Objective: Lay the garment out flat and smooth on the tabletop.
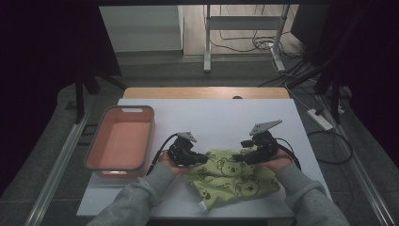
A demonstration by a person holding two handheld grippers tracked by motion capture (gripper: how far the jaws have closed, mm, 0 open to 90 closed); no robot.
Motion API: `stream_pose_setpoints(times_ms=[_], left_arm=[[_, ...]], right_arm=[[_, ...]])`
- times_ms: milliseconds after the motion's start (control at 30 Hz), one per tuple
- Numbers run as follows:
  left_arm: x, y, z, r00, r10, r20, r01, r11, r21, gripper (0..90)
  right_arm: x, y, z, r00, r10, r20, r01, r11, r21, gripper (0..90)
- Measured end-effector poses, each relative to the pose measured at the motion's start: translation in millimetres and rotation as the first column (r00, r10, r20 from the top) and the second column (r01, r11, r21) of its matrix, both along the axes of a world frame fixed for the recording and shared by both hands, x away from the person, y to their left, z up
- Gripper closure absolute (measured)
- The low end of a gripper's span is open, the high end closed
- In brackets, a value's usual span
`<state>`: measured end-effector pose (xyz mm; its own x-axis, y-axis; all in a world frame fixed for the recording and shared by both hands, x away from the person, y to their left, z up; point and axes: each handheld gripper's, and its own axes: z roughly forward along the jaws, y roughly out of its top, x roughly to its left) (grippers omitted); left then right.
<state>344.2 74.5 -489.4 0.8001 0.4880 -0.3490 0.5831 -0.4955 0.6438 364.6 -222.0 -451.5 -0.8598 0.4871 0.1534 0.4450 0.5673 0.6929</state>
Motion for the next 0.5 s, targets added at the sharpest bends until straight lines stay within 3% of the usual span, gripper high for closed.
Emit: stream_pose_setpoints(times_ms=[267, 500], left_arm=[[-0.1, 0.4, 0.3, 1.0000, 0.008, 0.002, -0.008, 1.0000, 0.004, 85.9], [1.1, 1.0, -0.3, 0.9999, 0.011, -0.001, -0.011, 0.9999, 0.002, 85.9]], right_arm=[[-8.8, 3.0, -3.9, 0.9990, 0.044, -0.001, -0.044, 0.9988, -0.022, 37.0], [-14.7, 1.3, -10.4, 0.9971, 0.067, 0.036, -0.064, 0.9955, -0.070, 61.6]])
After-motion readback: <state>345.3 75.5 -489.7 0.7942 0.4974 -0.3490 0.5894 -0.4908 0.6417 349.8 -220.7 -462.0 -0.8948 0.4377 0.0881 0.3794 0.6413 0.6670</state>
